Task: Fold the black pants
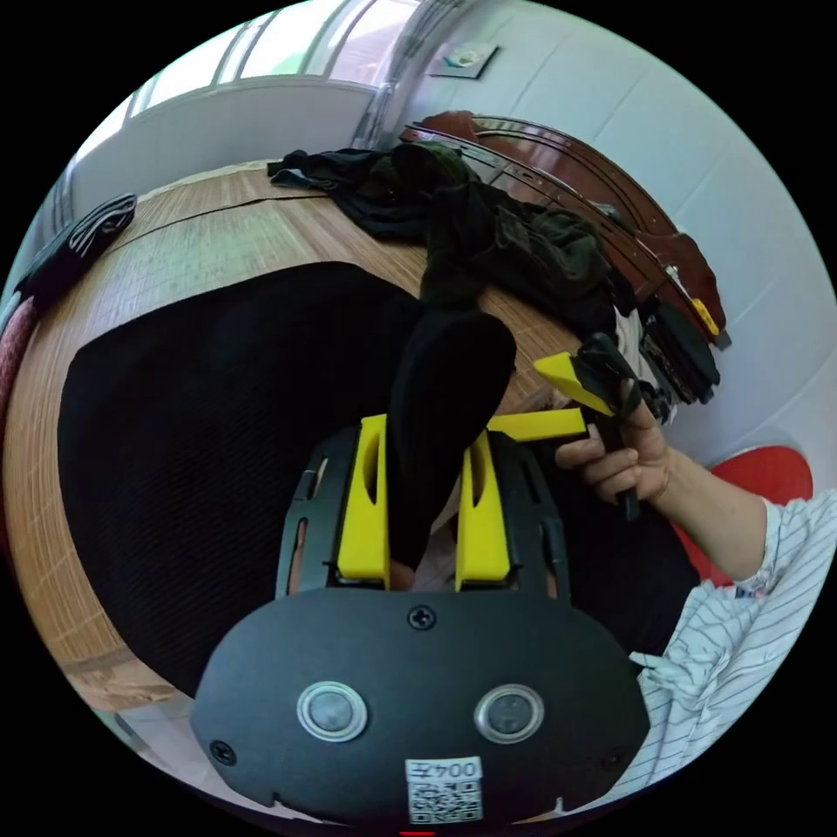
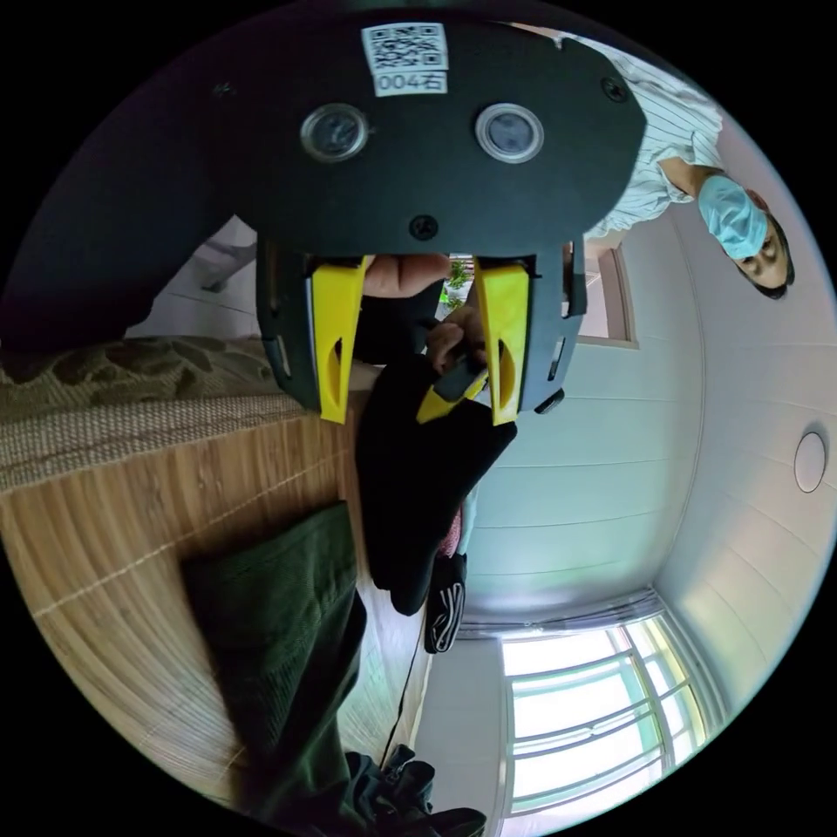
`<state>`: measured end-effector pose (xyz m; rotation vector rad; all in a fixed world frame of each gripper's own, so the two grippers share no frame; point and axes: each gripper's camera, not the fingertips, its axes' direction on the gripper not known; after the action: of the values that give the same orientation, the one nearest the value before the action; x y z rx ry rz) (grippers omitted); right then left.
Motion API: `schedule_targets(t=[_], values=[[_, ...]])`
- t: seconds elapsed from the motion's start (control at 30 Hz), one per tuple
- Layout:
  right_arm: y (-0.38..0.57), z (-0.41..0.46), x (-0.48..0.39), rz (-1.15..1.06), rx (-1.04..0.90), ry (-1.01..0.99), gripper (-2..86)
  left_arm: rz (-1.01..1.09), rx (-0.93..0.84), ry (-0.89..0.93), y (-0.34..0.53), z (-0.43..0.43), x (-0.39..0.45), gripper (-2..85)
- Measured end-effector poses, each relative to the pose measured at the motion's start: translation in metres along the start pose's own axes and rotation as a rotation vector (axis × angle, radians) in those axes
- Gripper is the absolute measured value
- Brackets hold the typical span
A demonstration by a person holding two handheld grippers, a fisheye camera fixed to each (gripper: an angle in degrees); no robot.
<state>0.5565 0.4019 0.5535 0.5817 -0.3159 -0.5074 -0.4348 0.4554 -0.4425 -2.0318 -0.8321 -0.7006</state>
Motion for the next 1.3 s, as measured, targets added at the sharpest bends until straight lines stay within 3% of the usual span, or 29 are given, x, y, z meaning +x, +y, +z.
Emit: schedule_targets(t=[0.2,0.4,0.53,0.73,1.1,1.2,1.3], values=[[-0.021,0.011,-0.018,-0.02,0.0,-0.025,23.0,0.184,-0.053,-0.073,-0.006,-0.023,0.055,16.3],[-0.042,0.02,-0.044,-0.055,-0.019,-0.092,26.6,0.216,0.065,0.003,-0.009,-0.093,0.07,16.2],[-0.063,0.035,-0.067,-0.055,-0.05,-0.072,25.9,0.032,0.027,-0.079,-0.022,-0.097,0.038,14.2],[-0.087,0.057,-0.098,-0.053,-0.109,-0.044,22.6,-0.278,0.115,0.046,-0.001,-0.096,0.001,7.3],[-0.133,0.161,-0.193,-0.118,-0.203,0.15,13.2,-0.35,0.134,0.105,-0.017,-0.138,0.034,4.9],[-0.136,0.177,-0.227,-0.106,-0.165,0.206,11.2,-0.438,0.138,0.225,-0.021,-0.157,0.025,6.7],[-0.136,0.195,-0.299,-0.198,-0.175,0.24,10.7,-0.5,0.186,0.202,-0.032,-0.2,0.029,7.9]])
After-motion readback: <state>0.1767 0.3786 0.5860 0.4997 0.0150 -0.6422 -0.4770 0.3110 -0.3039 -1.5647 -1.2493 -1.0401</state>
